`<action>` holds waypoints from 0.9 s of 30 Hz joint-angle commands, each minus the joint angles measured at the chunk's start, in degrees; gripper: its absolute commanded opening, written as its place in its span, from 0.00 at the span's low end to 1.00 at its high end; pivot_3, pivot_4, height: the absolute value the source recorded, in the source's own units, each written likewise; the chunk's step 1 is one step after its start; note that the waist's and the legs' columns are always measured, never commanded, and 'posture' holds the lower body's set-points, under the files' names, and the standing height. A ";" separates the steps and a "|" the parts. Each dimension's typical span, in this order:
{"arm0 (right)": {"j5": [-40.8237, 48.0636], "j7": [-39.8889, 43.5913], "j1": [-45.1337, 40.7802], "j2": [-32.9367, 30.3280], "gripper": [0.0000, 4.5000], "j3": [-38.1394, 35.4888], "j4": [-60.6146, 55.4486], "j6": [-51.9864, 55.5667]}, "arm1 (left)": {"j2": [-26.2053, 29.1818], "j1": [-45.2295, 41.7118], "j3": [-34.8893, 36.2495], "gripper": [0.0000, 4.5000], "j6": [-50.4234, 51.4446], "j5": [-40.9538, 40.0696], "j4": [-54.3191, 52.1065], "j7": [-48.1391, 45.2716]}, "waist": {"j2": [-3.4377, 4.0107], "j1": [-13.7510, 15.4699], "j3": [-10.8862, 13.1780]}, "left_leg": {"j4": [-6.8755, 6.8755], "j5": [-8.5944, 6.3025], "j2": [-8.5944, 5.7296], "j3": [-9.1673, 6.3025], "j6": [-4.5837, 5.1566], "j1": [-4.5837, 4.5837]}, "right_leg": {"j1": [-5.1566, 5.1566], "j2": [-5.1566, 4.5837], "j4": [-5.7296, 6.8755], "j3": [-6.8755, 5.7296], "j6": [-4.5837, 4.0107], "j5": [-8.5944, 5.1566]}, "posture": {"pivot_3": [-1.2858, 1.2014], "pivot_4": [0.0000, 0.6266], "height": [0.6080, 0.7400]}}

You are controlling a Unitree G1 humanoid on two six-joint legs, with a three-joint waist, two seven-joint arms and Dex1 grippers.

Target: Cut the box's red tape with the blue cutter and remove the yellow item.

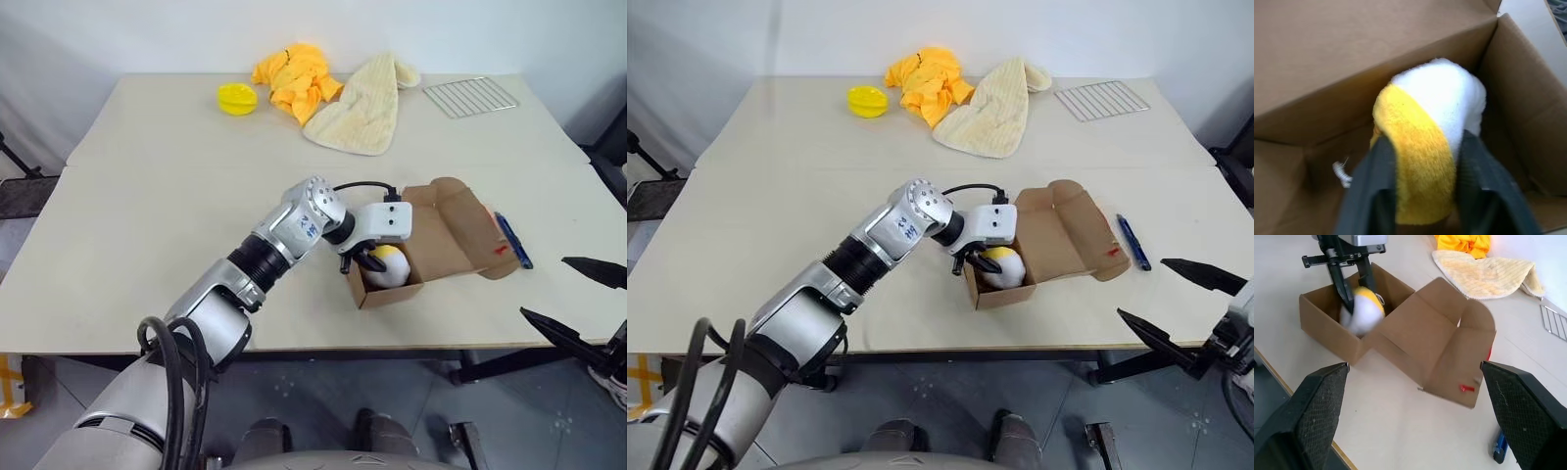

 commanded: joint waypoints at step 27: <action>-0.30 12.11 -32.82 -15.71 1.00 18.36 32.14 -7.55 | 10.46 11.50 25.07 0.00 37.20 2.40 -28.88 39.10 | -0.02 -0.47 0.01 | 0.06 0.02 0.00 0.00 0.00 0.01 | 0.03 0.00 0.08 -0.01 0.04 0.02 | 0.52 0.24 1.00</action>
